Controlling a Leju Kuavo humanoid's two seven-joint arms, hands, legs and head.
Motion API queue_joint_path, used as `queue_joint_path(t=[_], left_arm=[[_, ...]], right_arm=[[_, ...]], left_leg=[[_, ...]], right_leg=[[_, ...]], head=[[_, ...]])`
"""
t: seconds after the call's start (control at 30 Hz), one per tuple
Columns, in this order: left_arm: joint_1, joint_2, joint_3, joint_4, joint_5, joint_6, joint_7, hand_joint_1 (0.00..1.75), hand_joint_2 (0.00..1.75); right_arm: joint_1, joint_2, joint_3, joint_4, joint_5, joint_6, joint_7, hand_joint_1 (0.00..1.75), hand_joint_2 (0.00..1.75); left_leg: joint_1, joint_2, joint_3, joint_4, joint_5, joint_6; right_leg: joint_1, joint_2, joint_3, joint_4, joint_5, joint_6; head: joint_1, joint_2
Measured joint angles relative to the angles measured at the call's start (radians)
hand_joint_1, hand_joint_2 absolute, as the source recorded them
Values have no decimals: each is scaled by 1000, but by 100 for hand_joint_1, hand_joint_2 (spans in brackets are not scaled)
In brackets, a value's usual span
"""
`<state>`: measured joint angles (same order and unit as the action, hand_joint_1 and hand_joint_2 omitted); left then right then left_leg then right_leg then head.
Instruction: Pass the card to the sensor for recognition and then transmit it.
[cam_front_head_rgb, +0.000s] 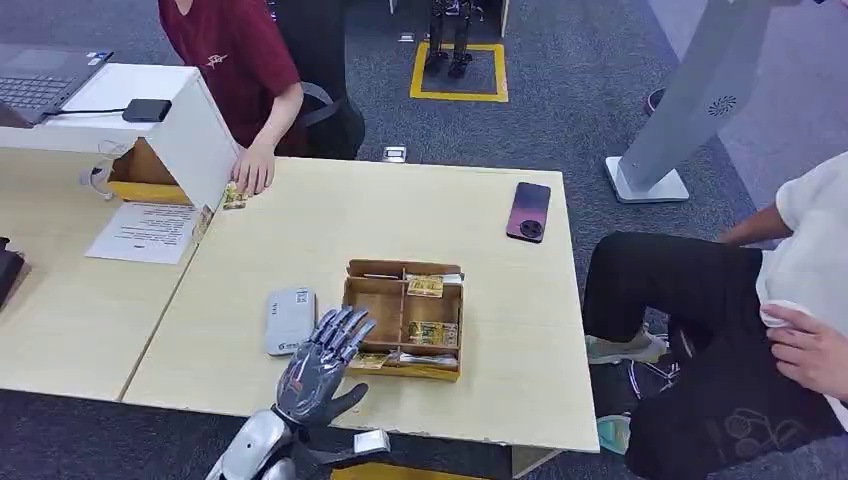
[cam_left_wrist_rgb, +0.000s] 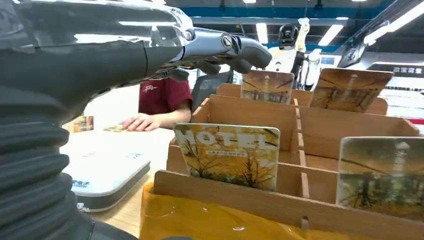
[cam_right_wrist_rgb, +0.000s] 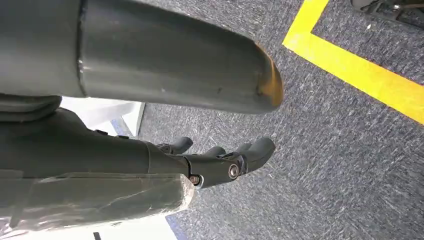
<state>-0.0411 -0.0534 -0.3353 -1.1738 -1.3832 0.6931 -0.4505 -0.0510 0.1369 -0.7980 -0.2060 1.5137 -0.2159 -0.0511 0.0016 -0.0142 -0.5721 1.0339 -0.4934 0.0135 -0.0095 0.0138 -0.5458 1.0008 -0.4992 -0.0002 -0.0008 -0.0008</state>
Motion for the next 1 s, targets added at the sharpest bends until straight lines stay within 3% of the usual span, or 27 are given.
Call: queue_joint_path(t=[0.5, 0.67, 0.7, 0.73, 1.0], left_arm=[[3, -10, 46, -19, 8, 0, -16, 0, 175], [3, -13, 48, -18, 84, 0, -52, 0, 175], [3, -14, 48, -18, 89, 0, -56, 56, 175], [4, -14, 48, -18, 92, 0, -56, 175, 175], [0, -3, 19, 24, 249, 0, -61, 175, 175]], right_arm=[[0, 0, 0, 0, 0, 0, 0, 0, 0], [0, 0, 0, 0, 0, -1, 0, 0, 0], [0, 0, 0, 0, 0, -1, 0, 0, 0], [0, 0, 0, 0, 0, -1, 0, 0, 0], [0, 0, 0, 0, 0, -1, 0, 0, 0]], left_leg=[[0, 0, 0, 0, 0, 0], [0, 0, 0, 0, 0, 0], [0, 0, 0, 0, 0, 0], [0, 0, 0, 0, 0, 0], [0, 0, 0, 0, 0, 0]], right_leg=[[0, 0, 0, 0, 0, 0], [0, 0, 0, 0, 0, 0], [0, 0, 0, 0, 0, 0], [0, 0, 0, 0, 0, 0], [0, 0, 0, 0, 0, 0]], head=[[0, 0], [0, 0], [0, 0], [0, 0], [0, 0]])
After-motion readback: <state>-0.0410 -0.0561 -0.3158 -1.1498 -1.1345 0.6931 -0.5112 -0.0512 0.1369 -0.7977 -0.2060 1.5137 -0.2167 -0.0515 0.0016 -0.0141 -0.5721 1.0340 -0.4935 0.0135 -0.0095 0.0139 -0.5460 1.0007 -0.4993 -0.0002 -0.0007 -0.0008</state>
